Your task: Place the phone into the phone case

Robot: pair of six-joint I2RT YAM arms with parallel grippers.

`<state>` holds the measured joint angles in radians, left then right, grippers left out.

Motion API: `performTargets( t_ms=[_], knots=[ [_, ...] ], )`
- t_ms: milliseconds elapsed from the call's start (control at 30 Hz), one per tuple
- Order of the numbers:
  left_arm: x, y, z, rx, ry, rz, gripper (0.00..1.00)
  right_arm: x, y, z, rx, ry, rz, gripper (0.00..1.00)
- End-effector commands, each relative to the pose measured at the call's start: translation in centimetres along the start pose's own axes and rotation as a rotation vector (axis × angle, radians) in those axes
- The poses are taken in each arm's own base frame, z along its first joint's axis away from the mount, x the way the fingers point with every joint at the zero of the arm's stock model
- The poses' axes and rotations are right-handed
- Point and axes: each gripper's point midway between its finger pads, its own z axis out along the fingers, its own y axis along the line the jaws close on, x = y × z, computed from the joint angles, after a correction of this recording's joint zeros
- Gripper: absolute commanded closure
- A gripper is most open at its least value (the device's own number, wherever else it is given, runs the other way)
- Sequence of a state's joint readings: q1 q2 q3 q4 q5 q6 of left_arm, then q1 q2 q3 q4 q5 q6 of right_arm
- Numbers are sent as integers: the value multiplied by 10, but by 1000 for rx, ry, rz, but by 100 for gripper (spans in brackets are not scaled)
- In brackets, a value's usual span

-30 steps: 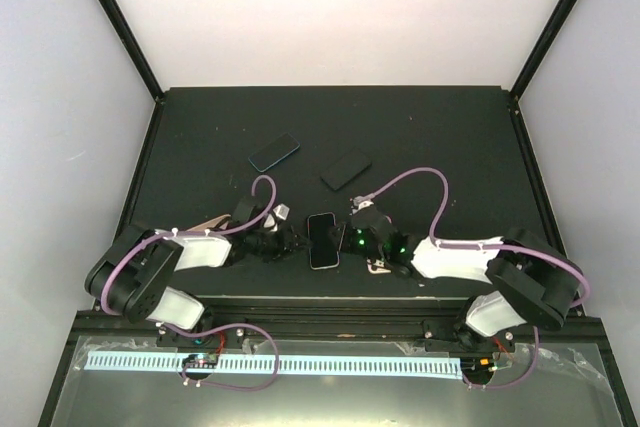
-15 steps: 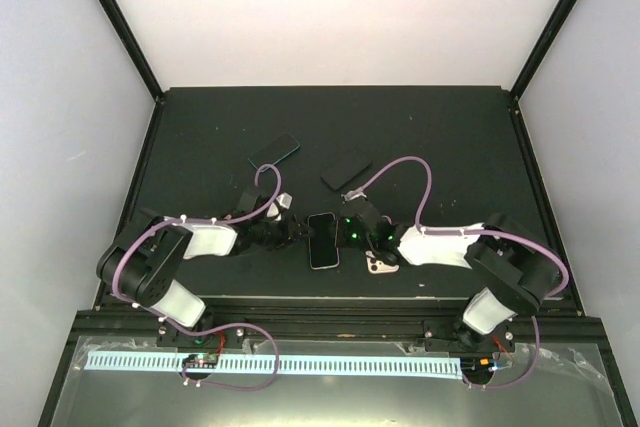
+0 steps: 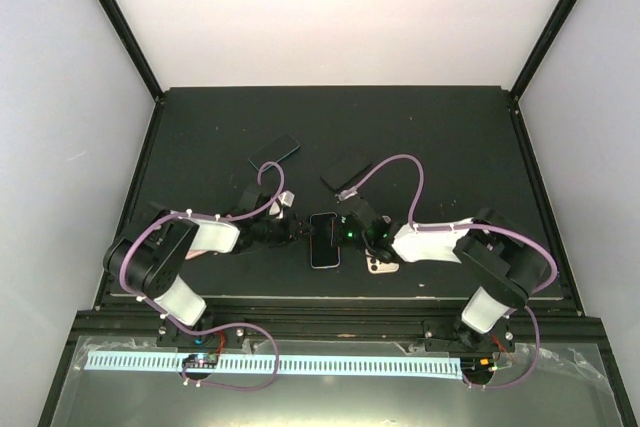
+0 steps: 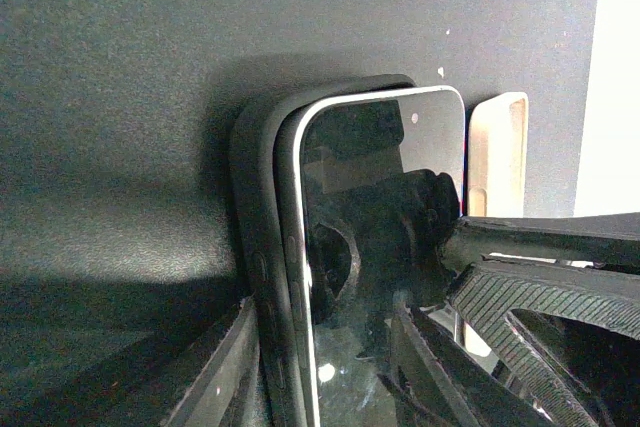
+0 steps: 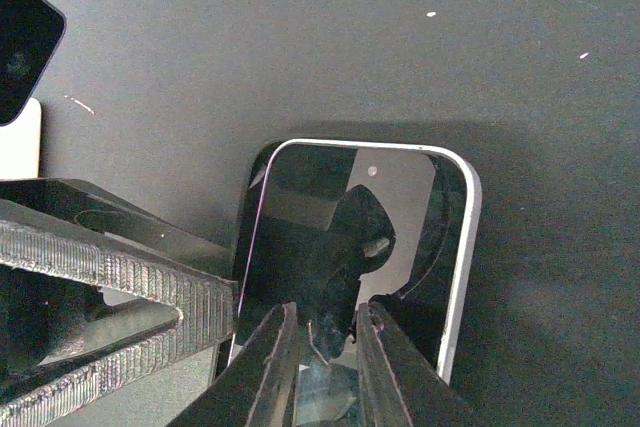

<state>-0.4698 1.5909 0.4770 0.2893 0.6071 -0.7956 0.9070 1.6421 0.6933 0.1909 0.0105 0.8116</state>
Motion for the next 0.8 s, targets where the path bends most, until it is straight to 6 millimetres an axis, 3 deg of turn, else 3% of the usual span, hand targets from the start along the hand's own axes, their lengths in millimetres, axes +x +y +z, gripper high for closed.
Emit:
performTargets(
  t_ms=[0, 133, 267, 767],
  knots=[
    [6, 17, 4, -55, 25, -13, 62, -6, -5, -4, 27, -25, -13, 80],
    [6, 18, 4, -63, 24, -10, 62, -19, -24, -19, 126, -75, -15, 75],
    [7, 19, 4, -61, 27, -12, 62, -19, -33, -23, 150, -79, -8, 73],
    [8, 15, 5, -44, 33, -13, 63, -6, -12, 2, 30, 11, -26, 79]
  ],
)
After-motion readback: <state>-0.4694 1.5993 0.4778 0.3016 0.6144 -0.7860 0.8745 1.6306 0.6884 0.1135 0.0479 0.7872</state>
